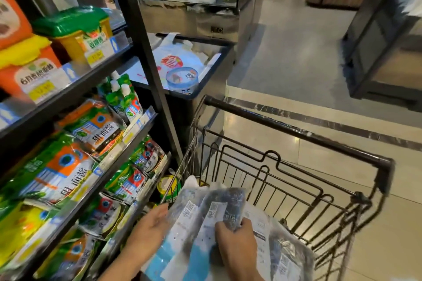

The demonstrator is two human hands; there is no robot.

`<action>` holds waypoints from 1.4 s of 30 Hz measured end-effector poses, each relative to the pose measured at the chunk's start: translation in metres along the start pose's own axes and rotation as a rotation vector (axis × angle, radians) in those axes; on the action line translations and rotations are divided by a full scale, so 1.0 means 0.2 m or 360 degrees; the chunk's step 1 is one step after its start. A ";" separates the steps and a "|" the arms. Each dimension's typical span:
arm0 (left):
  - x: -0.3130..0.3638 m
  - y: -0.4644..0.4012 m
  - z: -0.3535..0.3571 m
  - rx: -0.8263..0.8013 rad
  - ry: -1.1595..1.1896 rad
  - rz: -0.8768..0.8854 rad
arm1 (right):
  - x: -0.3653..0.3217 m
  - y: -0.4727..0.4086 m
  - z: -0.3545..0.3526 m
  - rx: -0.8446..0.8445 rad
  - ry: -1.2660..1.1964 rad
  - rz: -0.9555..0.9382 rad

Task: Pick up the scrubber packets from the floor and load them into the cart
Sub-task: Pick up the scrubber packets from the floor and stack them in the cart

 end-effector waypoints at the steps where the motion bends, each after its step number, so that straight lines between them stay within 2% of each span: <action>1: -0.02 0.03 -0.01 0.0025 0.0000 0.0033 | 0.01 0.00 -0.01 -0.0018 0.0054 -0.0035; 13: -0.10 0.29 -0.16 -0.0016 0.0180 0.0071 | -0.04 0.25 -0.24 0.0018 0.0098 -0.0217; 20: -0.29 0.65 -0.07 -0.0108 0.0260 0.0097 | 0.14 0.67 -0.39 -0.0231 0.0024 -0.0248; 25: -0.57 0.93 0.03 -0.0224 0.0228 0.0101 | 0.33 1.13 -0.57 0.0066 0.0023 -0.0243; 27: -0.67 1.04 0.08 -0.0226 0.0103 0.0187 | 0.43 1.32 -0.67 0.0172 -0.0067 -0.0214; 30: -0.75 1.18 0.17 -0.0359 -0.0073 0.0310 | 0.56 1.60 -0.85 0.0291 -0.0164 -0.0193; 34: -0.78 1.37 0.28 -0.0536 -0.0228 0.0405 | 0.68 1.95 -1.04 0.0431 -0.0313 -0.0129; 42: -0.77 1.70 0.57 -0.0712 -0.0431 0.0499 | 0.92 2.37 -1.36 0.0894 -0.0676 -0.0070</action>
Point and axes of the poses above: each hand's wrist, its own y-axis away from the middle knuckle, its own z-axis out of the palm, x = y × z, the point moved 1 cm from there along -y, towards the middle knuckle, and after that the axes turned 14 degrees about -z, right-handed, at the moved point
